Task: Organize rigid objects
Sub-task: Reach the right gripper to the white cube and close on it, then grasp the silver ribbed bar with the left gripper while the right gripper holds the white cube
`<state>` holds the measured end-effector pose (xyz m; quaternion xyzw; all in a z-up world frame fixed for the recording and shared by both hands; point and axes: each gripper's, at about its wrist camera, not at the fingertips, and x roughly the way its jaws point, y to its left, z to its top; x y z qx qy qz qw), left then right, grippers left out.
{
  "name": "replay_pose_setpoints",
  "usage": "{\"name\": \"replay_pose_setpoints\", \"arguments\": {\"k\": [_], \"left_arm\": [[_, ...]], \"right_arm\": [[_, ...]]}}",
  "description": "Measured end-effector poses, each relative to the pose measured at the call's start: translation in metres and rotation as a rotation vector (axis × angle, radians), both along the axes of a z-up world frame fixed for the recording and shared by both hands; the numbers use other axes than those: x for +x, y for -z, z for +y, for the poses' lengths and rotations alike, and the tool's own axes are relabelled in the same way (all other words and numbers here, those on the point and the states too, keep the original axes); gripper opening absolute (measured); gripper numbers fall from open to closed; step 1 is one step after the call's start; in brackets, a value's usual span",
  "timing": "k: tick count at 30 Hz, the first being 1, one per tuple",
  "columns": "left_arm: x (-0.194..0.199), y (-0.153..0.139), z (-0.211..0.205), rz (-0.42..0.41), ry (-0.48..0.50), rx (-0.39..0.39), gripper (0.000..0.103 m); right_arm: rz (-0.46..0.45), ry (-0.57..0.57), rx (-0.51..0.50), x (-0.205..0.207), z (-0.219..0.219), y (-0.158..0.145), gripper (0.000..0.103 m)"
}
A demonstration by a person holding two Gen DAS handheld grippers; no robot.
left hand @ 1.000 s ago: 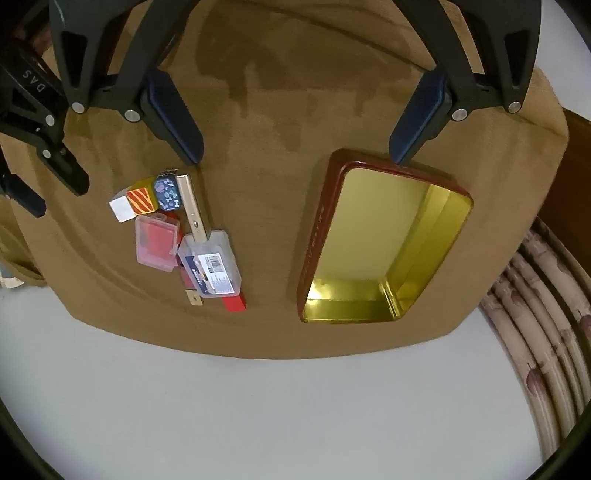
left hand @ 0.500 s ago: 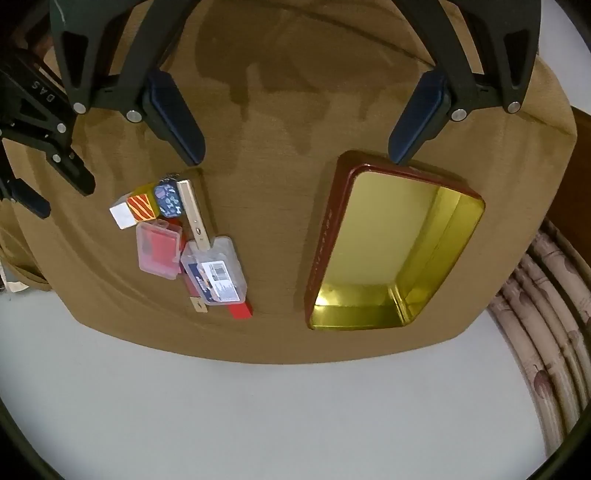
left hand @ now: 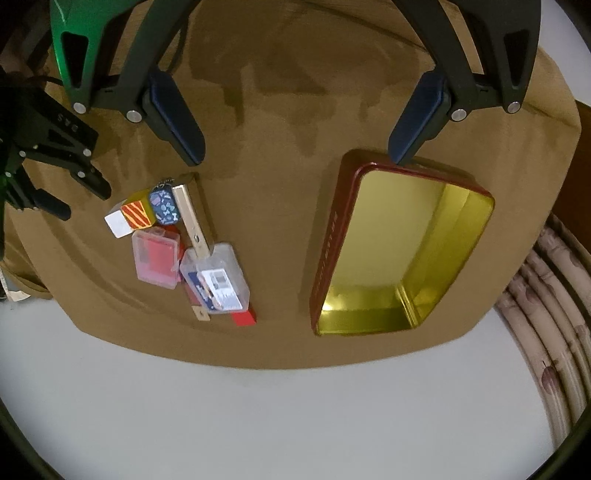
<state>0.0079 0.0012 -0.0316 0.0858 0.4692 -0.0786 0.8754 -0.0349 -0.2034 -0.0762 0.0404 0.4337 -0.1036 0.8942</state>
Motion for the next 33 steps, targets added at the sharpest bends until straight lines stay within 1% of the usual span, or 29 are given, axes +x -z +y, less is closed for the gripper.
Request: {"name": "replay_pose_setpoints", "arguments": {"k": [4,11,14,15,16,17,18,19,21,22,25,29,31,33], "left_arm": [[0.003,0.004,0.0,0.018,-0.006,0.003,0.099],[0.005,0.008,-0.001,0.038,-0.015,0.011,0.099],[0.007,0.009,-0.002,0.036,-0.016,0.015,0.099],[0.007,0.009,-0.002,0.035,-0.015,0.019,0.099],[0.007,0.01,-0.002,0.034,-0.014,0.023,0.099],[0.007,0.01,-0.003,0.033,-0.015,0.026,0.099],[0.007,0.011,-0.003,0.033,-0.016,0.03,0.099],[0.008,0.012,-0.004,0.034,-0.016,0.032,0.099],[0.009,0.013,-0.007,0.038,-0.013,0.032,0.099],[0.01,0.014,-0.008,0.04,-0.012,0.032,0.099],[0.01,0.016,-0.014,0.041,0.0,0.03,0.099],[0.012,0.017,-0.021,0.044,0.017,0.017,0.099],[0.016,0.017,-0.024,0.05,0.019,0.008,0.099],[0.022,0.016,-0.028,0.054,0.017,-0.002,0.099]], "right_arm": [[0.022,-0.017,0.014,0.008,0.0,0.008,0.065],[0.037,-0.036,0.005,0.023,0.0,0.013,0.064],[0.045,-0.044,0.025,0.029,-0.001,0.017,0.063],[0.043,-0.042,0.026,0.031,-0.001,0.018,0.059],[0.044,-0.048,0.037,0.032,-0.001,0.019,0.051],[0.049,-0.052,0.049,0.033,-0.002,0.02,0.047],[0.059,-0.057,0.068,0.035,-0.003,0.023,0.041],[0.062,-0.059,0.074,0.036,-0.003,0.024,0.039],[0.049,-0.06,0.073,0.038,-0.004,0.025,0.038],[0.047,-0.063,0.075,0.038,-0.005,0.025,0.031],[0.029,-0.026,0.06,0.038,-0.014,0.027,0.03],[0.022,0.055,0.053,0.035,-0.036,0.031,0.03],[0.018,0.102,0.006,0.032,-0.048,0.034,0.03],[0.007,0.139,-0.01,0.029,-0.058,0.037,0.03]]}}
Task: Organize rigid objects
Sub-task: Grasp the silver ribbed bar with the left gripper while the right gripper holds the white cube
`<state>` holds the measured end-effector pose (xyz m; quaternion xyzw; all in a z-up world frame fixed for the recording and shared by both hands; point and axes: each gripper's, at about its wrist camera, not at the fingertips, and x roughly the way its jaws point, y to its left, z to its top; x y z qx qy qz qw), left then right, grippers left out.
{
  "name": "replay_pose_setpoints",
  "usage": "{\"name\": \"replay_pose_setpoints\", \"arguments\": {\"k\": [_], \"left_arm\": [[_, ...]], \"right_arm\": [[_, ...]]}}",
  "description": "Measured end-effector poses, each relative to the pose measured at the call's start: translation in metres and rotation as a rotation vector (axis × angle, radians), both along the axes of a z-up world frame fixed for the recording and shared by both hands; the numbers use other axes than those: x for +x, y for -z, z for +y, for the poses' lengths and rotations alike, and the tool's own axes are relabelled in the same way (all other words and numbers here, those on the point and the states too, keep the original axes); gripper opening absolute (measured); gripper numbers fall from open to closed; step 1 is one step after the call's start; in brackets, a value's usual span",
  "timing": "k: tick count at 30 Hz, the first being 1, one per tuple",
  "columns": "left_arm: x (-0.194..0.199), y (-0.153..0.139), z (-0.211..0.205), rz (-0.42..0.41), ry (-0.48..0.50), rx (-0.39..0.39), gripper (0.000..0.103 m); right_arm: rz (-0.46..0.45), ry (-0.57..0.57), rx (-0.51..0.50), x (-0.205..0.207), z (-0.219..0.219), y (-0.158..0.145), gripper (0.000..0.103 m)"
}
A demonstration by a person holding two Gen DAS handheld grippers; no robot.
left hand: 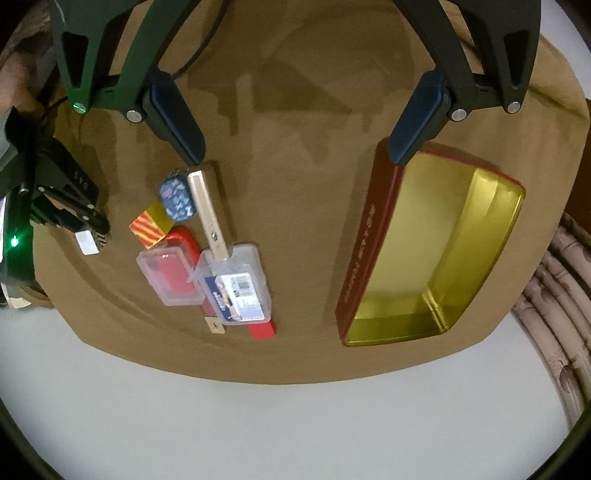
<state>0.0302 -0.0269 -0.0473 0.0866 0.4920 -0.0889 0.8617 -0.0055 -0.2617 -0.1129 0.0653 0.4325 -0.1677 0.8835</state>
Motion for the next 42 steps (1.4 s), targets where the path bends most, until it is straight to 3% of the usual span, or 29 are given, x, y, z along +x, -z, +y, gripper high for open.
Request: {"name": "replay_pose_setpoints", "arguments": {"k": [14,17,19,23,30,35,39,42], "left_arm": [[0.056,0.011,-0.044,0.118,-0.017,-0.08,0.095],[0.066,0.02,-0.052,0.163,-0.022,-0.089,0.085],[0.071,0.027,-0.057,0.184,-0.028,-0.087,0.069],[0.076,0.037,-0.061,0.208,-0.034,-0.083,0.063],[0.082,0.047,-0.064,0.233,-0.033,-0.105,0.04],[0.08,0.048,-0.065,0.228,-0.034,-0.11,0.038],[0.075,0.053,-0.068,0.233,-0.018,-0.125,0.02],[0.075,0.056,-0.076,0.222,-0.015,-0.106,0.017]], "right_arm": [[-0.034,0.023,-0.008,-0.007,0.005,0.005,0.03],[-0.034,0.023,-0.005,-0.003,-0.002,0.008,0.031],[-0.034,0.022,-0.003,-0.003,-0.001,0.005,0.031],[-0.036,0.024,0.005,-0.005,-0.004,0.003,0.031],[-0.035,0.03,0.004,-0.004,-0.003,0.002,0.031],[-0.034,0.032,0.005,-0.004,-0.002,0.002,0.031],[-0.034,0.033,0.005,-0.004,-0.002,0.001,0.031],[-0.034,0.033,0.005,-0.004,-0.003,0.001,0.031]]}}
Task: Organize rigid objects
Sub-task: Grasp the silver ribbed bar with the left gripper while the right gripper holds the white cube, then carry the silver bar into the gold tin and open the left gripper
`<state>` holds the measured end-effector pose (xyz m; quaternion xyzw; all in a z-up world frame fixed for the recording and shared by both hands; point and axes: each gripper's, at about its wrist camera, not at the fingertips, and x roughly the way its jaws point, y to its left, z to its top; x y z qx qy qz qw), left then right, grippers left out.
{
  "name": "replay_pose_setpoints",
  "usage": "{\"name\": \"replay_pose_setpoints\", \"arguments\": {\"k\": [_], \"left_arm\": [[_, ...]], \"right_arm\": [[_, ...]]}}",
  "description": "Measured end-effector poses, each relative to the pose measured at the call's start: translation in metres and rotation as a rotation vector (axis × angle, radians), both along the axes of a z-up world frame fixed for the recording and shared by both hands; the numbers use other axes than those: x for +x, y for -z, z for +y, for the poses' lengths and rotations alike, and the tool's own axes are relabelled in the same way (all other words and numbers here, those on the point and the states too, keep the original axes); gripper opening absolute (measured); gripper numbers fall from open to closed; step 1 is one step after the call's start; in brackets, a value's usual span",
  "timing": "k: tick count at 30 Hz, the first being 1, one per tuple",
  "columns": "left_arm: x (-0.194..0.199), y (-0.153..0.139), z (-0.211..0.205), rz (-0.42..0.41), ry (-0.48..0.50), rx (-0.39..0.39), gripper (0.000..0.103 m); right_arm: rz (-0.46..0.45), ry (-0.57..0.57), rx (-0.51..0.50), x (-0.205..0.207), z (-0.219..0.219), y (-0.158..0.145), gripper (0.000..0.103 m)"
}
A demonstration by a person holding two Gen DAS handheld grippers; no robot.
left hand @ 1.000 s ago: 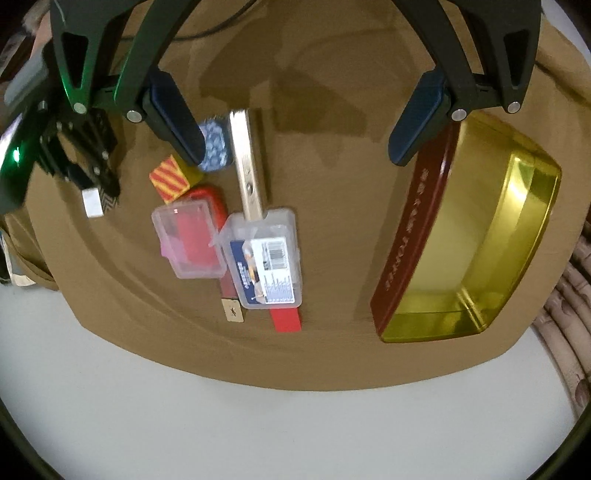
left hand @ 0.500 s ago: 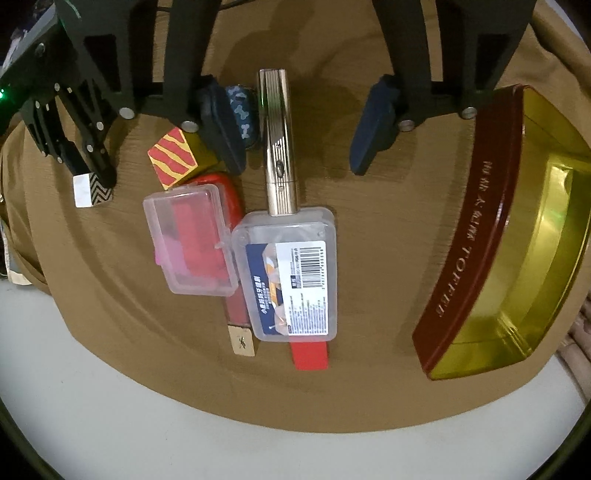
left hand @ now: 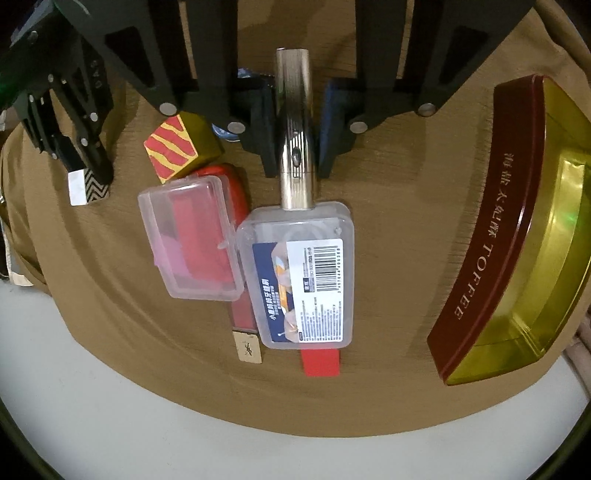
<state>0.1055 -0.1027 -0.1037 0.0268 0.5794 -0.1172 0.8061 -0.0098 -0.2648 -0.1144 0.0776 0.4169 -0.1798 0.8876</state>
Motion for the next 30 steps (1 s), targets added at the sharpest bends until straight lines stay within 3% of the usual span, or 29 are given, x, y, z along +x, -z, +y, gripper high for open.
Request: {"name": "replay_pose_setpoints", "arguments": {"k": [14,30], "left_arm": [[-0.033,-0.015,-0.014,-0.088,0.043,0.048,0.017],[-0.053,-0.056,-0.007,-0.133,0.091,0.019,0.017]], "right_arm": [[-0.001,-0.001,-0.001,0.0,0.001,0.0,0.031],[-0.002,0.0,0.001,0.0,0.001,0.0,0.031]]}}
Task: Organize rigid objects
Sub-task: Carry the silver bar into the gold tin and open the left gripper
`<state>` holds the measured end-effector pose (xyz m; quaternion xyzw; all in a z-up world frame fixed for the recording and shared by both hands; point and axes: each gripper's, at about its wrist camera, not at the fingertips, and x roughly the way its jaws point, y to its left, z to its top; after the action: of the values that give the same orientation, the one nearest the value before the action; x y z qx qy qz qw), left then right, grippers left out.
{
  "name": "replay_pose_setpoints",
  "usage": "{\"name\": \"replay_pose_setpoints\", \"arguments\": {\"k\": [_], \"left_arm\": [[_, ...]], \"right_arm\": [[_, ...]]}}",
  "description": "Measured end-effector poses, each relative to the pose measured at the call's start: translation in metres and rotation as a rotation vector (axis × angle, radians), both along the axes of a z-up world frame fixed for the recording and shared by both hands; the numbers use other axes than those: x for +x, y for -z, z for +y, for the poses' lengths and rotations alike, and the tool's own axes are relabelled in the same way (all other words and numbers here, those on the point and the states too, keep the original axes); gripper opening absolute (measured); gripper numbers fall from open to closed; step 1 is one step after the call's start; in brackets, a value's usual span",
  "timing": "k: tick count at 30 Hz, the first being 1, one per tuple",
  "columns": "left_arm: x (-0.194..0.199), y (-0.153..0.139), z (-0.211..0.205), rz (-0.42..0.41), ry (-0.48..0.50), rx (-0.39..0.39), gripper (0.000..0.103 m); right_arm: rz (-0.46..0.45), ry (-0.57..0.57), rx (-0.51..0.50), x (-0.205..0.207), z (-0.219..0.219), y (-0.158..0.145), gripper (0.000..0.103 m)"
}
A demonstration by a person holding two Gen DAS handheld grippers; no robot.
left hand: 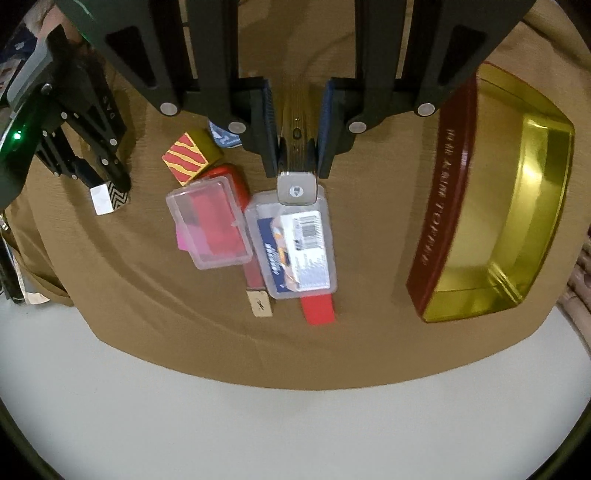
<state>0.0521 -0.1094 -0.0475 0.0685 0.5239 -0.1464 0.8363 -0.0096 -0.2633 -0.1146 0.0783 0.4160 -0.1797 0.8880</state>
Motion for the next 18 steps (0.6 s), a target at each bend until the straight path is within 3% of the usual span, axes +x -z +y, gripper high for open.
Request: {"name": "replay_pose_setpoints", "arguments": {"k": [14,18], "left_arm": [[0.032,-0.022,0.09,-0.046,-0.128,0.042,0.018],[0.042,-0.024,0.12,0.02,-0.163,-0.065,0.018]], "right_arm": [[-0.001,0.001,0.0,-0.001,-0.001,0.0,0.031],[-0.001,0.001,0.0,-0.001,0.0,0.0,0.031]]}}
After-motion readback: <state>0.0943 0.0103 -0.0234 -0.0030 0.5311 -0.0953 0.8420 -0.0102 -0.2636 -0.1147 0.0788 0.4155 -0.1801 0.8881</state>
